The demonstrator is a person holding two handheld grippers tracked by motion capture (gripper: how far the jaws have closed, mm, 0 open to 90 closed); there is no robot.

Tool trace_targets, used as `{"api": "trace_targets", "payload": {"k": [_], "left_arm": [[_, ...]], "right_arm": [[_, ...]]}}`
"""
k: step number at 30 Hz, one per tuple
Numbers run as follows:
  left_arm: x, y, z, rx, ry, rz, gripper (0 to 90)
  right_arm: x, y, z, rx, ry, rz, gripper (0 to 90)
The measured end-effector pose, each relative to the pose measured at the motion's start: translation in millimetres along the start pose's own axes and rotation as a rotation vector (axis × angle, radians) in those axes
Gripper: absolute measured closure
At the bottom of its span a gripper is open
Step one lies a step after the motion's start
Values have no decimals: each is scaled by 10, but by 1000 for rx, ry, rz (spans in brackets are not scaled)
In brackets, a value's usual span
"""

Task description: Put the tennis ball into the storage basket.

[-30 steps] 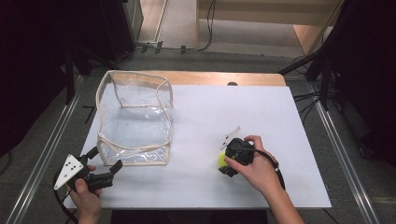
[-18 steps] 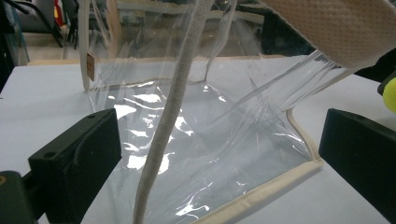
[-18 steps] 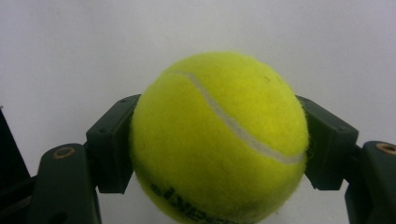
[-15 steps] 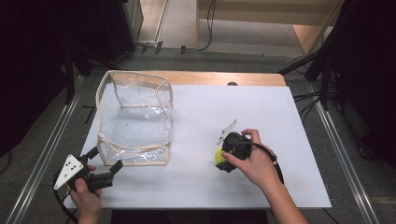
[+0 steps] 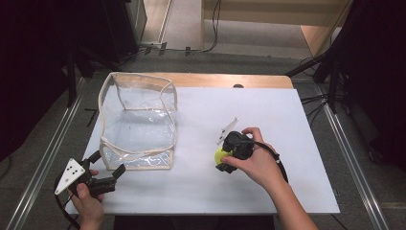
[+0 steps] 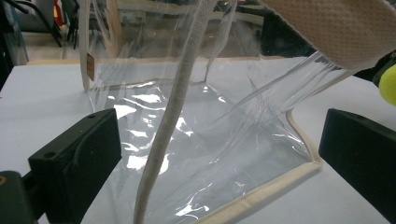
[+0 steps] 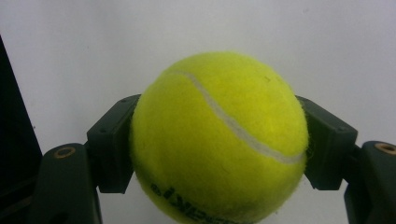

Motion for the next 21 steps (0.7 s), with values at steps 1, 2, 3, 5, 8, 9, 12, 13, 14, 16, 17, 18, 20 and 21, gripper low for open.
{"api": "trace_targets", "payload": {"k": [1,2,3,5,8,9,12,13,14,16,17,18,20,21], "left_arm": [[0,0,0,0,0,0,0],[-1,-1,0,0,0,0,0],[-2,-1,0,0,0,0,0],[-1,-1,0,0,0,0,0],[-2,1,0,-1,1,0,0],[-2,1,0,-1,1,1,0],[-4,1,-1,-2,1,2,0],[-3,1,-1,-2,2,2,0],[-3,1,-1,-2,1,2,0],[-3,1,-1,-2,2,2,0],[-3,1,0,-1,1,0,0],[-3,1,0,-1,1,0,0],[-2,2,0,-2,1,0,0],[-3,2,0,-2,1,0,0]], "right_arm": [[3,-10,1,-12,1,-7,232],[-1,-5,19,-4,0,-4,232],[-2,-6,25,-8,-2,-2,232],[-8,-10,37,-17,-13,0,232],[-6,-2,59,-18,-13,2,231],[0,-6,66,-22,-21,5,232],[2,-5,95,-25,-11,15,232],[10,-9,98,-35,-15,13,232],[12,-6,113,-31,-19,18,232],[10,-7,137,-29,-23,34,233],[3,-16,145,-39,-14,36,233],[7,-13,159,-36,-21,38,233],[3,-10,186,-32,-28,46,233],[2,-12,197,-33,-35,51,233]]}}
Point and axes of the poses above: each handheld gripper's, and its own axes: y roughly forward along the jaws, z roughly out of its top, x roughly to its right, the point moved 9 cm from there along y, roughly forward along the jaws, and after that the axes turned 11 degrees about -y, right-handed, at the moved point
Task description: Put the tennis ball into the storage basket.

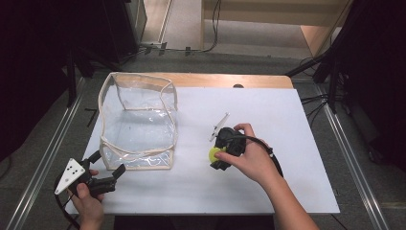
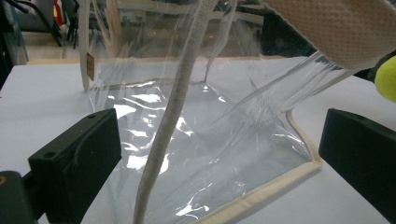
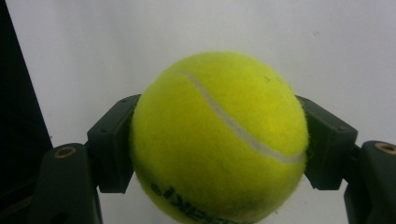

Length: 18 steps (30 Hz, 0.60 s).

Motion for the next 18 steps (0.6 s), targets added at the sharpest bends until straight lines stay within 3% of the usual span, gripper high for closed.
{"api": "trace_targets", "payload": {"k": [18], "left_arm": [[1,1,-1,-1,0,1,0]], "right_arm": [[-9,-53,178,4,-19,32,235]]}}
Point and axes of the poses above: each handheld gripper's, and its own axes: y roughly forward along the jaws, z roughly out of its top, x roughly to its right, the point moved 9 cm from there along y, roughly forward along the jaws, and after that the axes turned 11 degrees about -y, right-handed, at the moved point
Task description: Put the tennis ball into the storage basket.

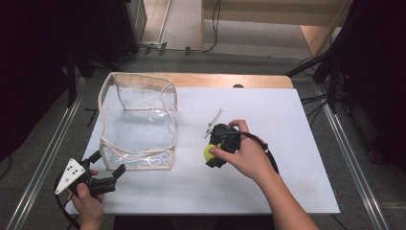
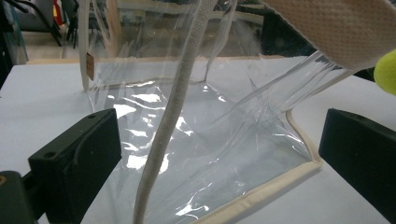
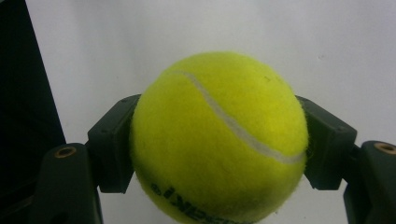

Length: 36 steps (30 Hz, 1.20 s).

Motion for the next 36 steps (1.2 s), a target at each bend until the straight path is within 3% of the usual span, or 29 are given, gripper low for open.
{"api": "trace_targets", "payload": {"k": [9,18,36], "left_arm": [[0,-1,0,1,0,1,0],[-1,-1,1,0,0,0,0],[-3,-3,2,2,-4,-1,0]], "right_arm": [[6,-65,99,3,-12,13,236],[-32,-143,216,22,-45,68,236],[6,-315,419,20,-77,47,236]]}}
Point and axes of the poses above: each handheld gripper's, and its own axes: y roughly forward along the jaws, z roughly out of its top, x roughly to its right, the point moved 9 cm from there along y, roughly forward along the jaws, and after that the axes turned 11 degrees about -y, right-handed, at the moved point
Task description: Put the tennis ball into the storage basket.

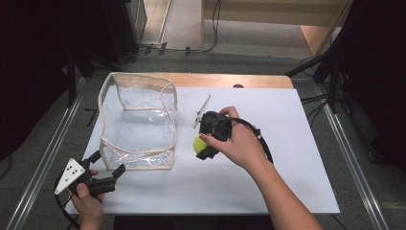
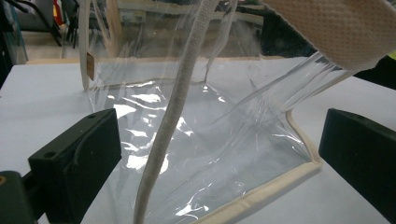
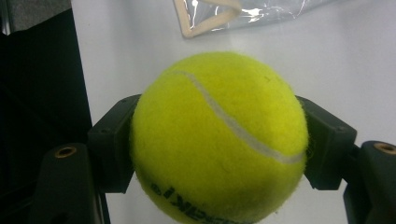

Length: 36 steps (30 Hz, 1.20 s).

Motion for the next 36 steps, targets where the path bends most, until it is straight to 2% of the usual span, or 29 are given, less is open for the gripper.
{"api": "trace_targets", "payload": {"k": [15,23,32,36], "left_arm": [[1,0,2,3,0,-1,0],[-2,-2,3,4,2,1,0],[1,-2,3,3,2,-2,0],[0,-2,4,3,1,-2,0]], "right_arm": [[39,-81,76,7,-7,19,236],[88,-138,146,18,-24,0,236],[88,-223,229,24,-27,4,236],[97,-243,265,23,-46,6,236]]}}
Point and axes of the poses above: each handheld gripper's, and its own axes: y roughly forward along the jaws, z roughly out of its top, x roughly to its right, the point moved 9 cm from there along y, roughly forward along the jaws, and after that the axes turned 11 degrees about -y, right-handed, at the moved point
